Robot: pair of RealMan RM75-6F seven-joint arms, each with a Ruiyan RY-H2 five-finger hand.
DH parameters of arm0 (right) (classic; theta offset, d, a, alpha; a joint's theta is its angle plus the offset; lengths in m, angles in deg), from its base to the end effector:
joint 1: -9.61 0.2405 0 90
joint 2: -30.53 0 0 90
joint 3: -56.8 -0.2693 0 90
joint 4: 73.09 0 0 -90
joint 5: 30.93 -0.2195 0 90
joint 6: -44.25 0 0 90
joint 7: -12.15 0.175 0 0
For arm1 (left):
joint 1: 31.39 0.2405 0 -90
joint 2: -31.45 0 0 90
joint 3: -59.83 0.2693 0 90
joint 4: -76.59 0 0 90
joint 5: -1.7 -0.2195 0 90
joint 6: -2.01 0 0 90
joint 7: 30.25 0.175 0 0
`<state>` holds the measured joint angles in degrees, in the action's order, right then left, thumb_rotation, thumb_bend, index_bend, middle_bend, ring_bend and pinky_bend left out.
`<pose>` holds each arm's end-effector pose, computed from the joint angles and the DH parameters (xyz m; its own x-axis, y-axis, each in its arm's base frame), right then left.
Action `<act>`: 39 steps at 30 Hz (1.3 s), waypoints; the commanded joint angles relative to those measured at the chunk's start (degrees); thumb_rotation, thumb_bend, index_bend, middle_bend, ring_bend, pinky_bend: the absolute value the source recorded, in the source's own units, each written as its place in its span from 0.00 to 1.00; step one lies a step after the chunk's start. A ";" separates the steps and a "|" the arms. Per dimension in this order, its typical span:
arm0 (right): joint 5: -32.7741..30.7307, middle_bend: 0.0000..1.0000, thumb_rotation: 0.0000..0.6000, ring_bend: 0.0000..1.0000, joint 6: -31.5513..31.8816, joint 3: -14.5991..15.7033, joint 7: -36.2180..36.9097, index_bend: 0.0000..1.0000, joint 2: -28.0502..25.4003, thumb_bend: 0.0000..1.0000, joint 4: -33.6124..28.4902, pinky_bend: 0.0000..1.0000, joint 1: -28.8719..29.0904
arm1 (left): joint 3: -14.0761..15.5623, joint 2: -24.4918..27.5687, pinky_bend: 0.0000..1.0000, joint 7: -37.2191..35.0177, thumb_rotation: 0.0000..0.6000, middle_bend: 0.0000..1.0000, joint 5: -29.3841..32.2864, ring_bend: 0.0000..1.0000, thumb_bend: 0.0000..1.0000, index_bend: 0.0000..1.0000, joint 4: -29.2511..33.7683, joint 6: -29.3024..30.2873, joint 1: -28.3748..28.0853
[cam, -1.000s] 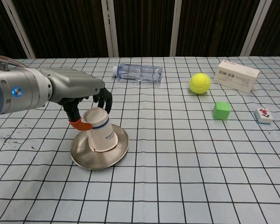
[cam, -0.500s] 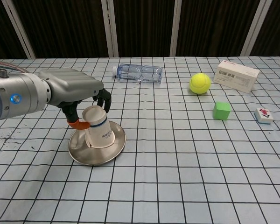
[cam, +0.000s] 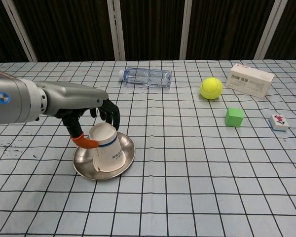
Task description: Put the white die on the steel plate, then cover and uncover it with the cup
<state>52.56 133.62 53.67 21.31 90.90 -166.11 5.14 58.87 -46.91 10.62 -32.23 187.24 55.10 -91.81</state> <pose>-0.3596 -0.1582 0.1931 0.3026 0.0372 0.9524 -0.9402 0.1758 0.2918 -0.0886 0.3261 -0.0426 0.6333 0.4784 0.6084 0.7640 -0.5118 -0.3929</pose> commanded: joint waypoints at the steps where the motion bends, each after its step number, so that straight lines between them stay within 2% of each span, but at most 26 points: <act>1: 0.00 0.12 1.00 0.12 -0.03 0.00 -0.01 0.12 0.01 0.04 0.02 0.02 0.00 | 0.38 0.99 0.23 -0.47 1.00 0.39 0.45 0.23 0.55 0.44 0.62 -1.09 -0.21; 12: 0.01 0.12 1.00 0.12 -0.04 0.07 0.26 0.12 -0.02 0.04 0.16 0.02 -0.12 | 1.51 4.12 0.23 -1.48 1.00 0.40 3.48 0.23 0.55 0.44 2.19 -4.71 -1.88; 18: 0.02 0.12 1.00 0.12 -0.22 0.14 0.44 0.12 -0.05 0.04 0.23 0.02 -0.12 | 2.86 4.36 0.23 1.92 1.00 0.40 2.40 0.23 0.56 0.45 1.27 -1.62 -3.16; 27: -0.11 0.12 1.00 0.12 -0.41 0.12 0.68 0.12 -0.12 0.04 0.35 0.02 -0.12 | 4.46 -0.92 0.24 8.68 1.00 0.40 -3.61 0.24 0.56 0.45 -3.66 10.12 -1.99; 34: -0.12 0.12 1.00 0.12 -0.79 0.23 0.57 0.12 -0.05 0.04 0.41 0.02 -0.01 | 4.41 -5.17 0.24 11.10 1.00 0.40 -5.52 0.24 0.56 0.45 -8.55 12.35 -1.73; 39: -0.38 0.12 1.00 0.11 -0.88 0.10 0.48 0.12 -0.05 0.04 0.28 0.02 0.02 | 4.24 -8.12 0.24 9.74 1.00 0.40 -8.01 0.24 0.56 0.45 -11.47 11.60 -0.97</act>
<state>52.17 132.74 53.78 21.79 90.86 -165.82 5.16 63.15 -54.19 20.89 -39.29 176.50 67.00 -93.14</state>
